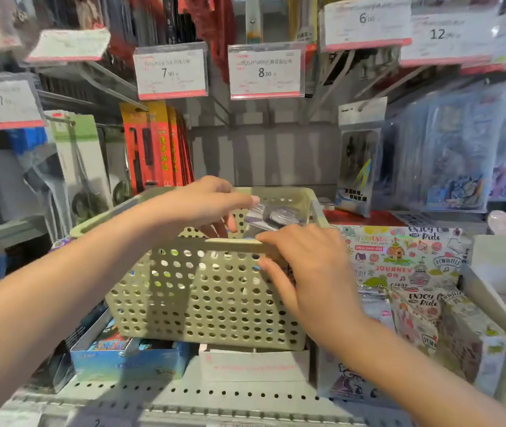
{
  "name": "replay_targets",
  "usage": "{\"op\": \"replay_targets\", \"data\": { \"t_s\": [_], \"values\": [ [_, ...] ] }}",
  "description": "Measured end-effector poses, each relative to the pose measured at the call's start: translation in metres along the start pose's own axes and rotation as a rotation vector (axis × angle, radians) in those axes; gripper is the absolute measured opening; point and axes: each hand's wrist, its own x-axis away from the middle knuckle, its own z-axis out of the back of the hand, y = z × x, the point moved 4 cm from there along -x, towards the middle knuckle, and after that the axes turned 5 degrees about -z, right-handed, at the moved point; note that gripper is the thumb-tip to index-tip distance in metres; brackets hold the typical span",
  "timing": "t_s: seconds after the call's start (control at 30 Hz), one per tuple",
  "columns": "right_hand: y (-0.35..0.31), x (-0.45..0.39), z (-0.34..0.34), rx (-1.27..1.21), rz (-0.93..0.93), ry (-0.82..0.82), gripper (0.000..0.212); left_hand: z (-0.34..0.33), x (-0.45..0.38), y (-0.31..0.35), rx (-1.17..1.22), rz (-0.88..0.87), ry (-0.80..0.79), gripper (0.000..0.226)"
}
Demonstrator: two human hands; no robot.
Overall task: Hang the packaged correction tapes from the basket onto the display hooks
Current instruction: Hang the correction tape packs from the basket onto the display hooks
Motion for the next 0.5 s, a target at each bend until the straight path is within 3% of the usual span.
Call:
{"op": "replay_targets", "data": {
  "t_s": [0.17, 0.27, 0.5],
  "values": [
    [-0.001, 0.000, 0.000, -0.002, 0.022, 0.019, 0.024, -0.005, -0.015, 0.002, 0.071, 0.184, -0.055, 0.031],
    [-0.002, 0.000, 0.000, 0.005, 0.030, 0.024, 0.023, -0.005, -0.022, -0.001, 0.230, 0.290, -0.115, 0.027],
    [-0.002, 0.000, 0.001, 0.031, 0.047, 0.010, 0.022, -0.013, -0.029, -0.005, 0.446, 0.358, -0.204, 0.007]
  ]
}}
